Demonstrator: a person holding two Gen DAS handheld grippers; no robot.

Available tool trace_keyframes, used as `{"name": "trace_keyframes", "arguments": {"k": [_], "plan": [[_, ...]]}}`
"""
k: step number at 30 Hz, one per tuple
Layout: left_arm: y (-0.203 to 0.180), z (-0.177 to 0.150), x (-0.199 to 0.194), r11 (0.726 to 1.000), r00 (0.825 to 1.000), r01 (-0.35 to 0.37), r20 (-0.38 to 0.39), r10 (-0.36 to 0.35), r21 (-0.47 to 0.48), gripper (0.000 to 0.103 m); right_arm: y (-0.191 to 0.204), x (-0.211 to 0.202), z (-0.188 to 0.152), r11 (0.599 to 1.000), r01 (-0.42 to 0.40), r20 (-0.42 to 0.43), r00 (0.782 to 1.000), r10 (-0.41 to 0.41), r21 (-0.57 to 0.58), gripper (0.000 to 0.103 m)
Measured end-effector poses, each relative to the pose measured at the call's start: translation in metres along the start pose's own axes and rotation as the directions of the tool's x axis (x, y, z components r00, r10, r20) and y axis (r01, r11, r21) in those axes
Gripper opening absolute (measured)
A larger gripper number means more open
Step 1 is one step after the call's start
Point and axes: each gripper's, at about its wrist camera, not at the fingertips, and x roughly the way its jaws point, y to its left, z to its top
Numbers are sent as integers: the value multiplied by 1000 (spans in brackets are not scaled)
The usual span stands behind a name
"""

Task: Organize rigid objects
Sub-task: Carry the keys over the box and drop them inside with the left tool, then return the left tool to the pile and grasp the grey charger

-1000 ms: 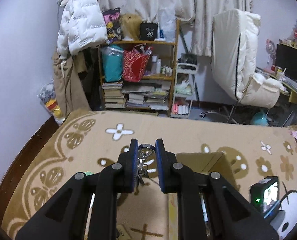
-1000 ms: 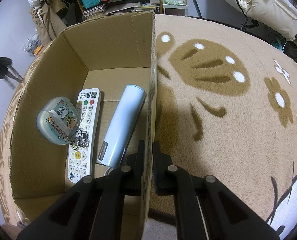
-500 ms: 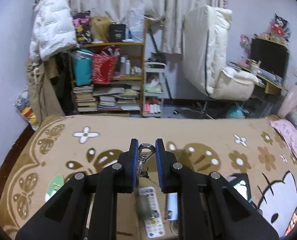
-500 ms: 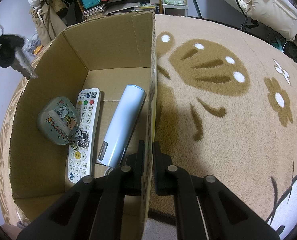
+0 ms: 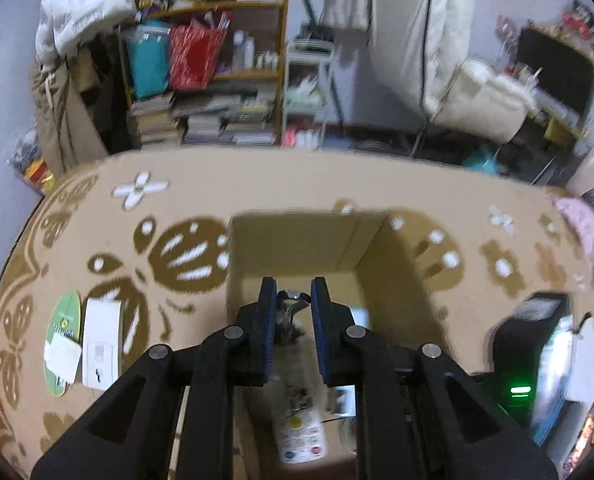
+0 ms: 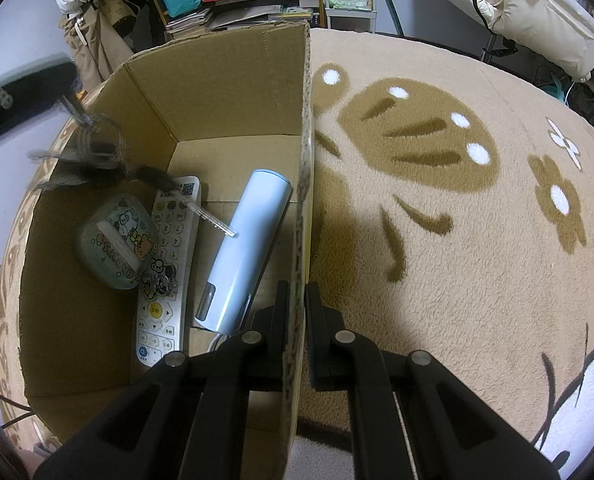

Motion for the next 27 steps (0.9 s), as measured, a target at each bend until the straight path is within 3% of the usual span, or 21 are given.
{"name": "trace_keyframes", "arguments": {"k": [6,12,15,18,20,22,24,27], "plan": [[9,-2,9,1000,999,-23,-27,22,-5,16,1,0,0,1000,-1,-2,1000,1,0,8],[17,0,2,999,999,-43,-34,43,-6,27,2,0,-1,1000,-2,-1,1000,2,-1,8],[26,3,-2,998,998,-59,-25,58,-29,42,2,0,-1,1000,-2,-1,1000,2,0,8],[38,5,-11,996,997,-75,-2,75,-47,64,2,-1,-1,1000,-2,-1,1000,2,-1,8],[45,6,-15,994,995,-102,13,103,-49,87,2,-1,-1,1000,-2,-1,1000,2,-2,8],[53,7,-18,989,990,-140,29,141,-54,100,2,-1,-1,1000,-2,-1,1000,2,-2,8],[65,7,-19,983,984,-171,42,174,-69,103,3,-1,-1,1000,-2,-1,1000,2,-1,8],[86,8,-14,975,979,-203,2,204,-88,103,3,-1,-1,1000,-2,-1,1000,2,-1,8]]}}
